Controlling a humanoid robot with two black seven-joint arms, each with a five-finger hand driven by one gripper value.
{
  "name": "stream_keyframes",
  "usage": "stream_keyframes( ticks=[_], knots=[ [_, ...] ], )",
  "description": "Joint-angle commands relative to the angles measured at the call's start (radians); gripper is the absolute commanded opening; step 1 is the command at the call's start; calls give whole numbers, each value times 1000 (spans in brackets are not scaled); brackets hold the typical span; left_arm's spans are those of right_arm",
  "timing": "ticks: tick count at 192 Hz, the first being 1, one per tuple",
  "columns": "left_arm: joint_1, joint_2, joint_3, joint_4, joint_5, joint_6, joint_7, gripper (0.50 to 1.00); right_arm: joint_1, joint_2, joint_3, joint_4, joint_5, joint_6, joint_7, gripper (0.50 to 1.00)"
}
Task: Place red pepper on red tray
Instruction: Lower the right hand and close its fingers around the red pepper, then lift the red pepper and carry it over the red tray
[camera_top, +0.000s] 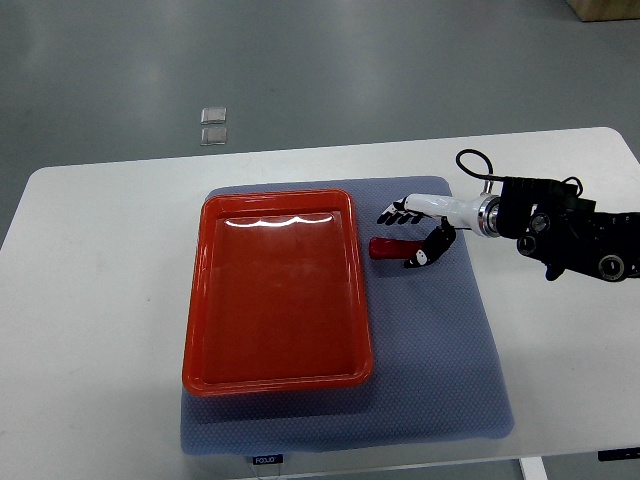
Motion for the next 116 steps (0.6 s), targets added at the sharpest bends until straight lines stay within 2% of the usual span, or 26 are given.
stream_keyframes(
  ticks=[1, 46, 65, 84, 104, 116],
  knots=[
    [0, 0, 0, 1, 0, 1, 0, 1000, -4, 7, 0, -1, -1, -2, 0, 809],
    [0, 0, 0, 1, 0, 1, 0, 1000, -9, 13, 0, -9, -1, -9, 0, 791],
    [0, 0, 0, 1, 0, 1, 0, 1000, -12, 13, -1, -11, -1, -10, 0, 744],
    [0, 0, 0, 1, 0, 1, 0, 1000, -18, 13, -1, -11, -18, -12, 0, 644],
    [0, 0, 0, 0, 0, 1, 0, 1000, -27, 15, -1, -11, -28, -21, 0, 588],
    [0, 0, 0, 1, 0, 1, 0, 1000, -26, 13, -1, -11, -29, -22, 0, 511]
  ],
)
